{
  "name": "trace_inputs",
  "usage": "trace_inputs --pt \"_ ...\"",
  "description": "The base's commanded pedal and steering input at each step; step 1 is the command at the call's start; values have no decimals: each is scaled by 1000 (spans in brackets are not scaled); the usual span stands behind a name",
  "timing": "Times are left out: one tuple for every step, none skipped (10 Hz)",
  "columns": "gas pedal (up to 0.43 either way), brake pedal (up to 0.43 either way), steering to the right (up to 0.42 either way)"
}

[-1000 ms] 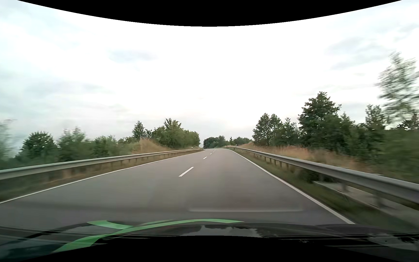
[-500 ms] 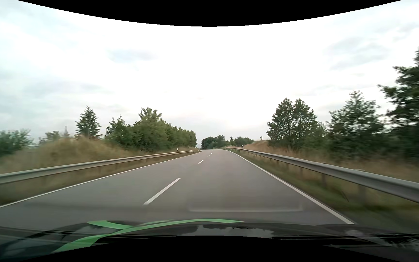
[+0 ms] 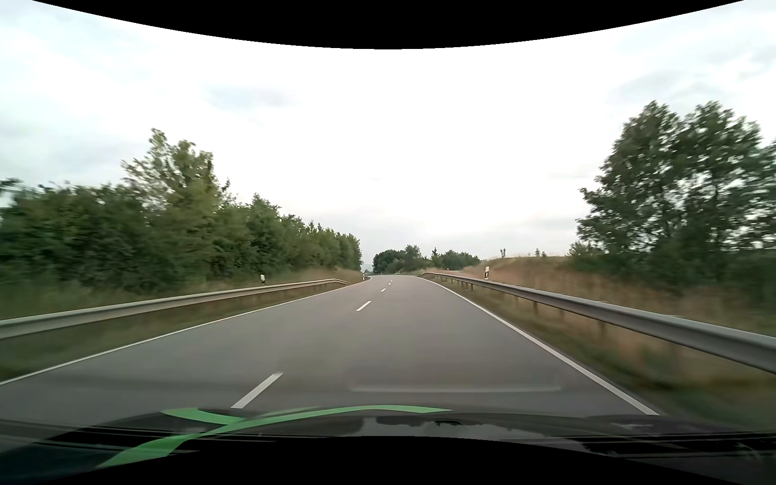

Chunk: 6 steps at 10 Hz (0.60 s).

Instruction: Follow the waypoints while adhering to traffic rules and regulations

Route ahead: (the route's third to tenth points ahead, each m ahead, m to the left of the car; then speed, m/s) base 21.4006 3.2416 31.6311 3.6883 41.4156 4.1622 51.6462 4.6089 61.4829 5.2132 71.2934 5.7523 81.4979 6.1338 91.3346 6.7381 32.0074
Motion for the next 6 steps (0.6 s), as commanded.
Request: trace_inputs --pt "220 0 -7" --pt "220 0 -6" --pt "220 0 -6" --pt "197 0 -6" --pt "138 0 -6" --pt "130 0 -6"
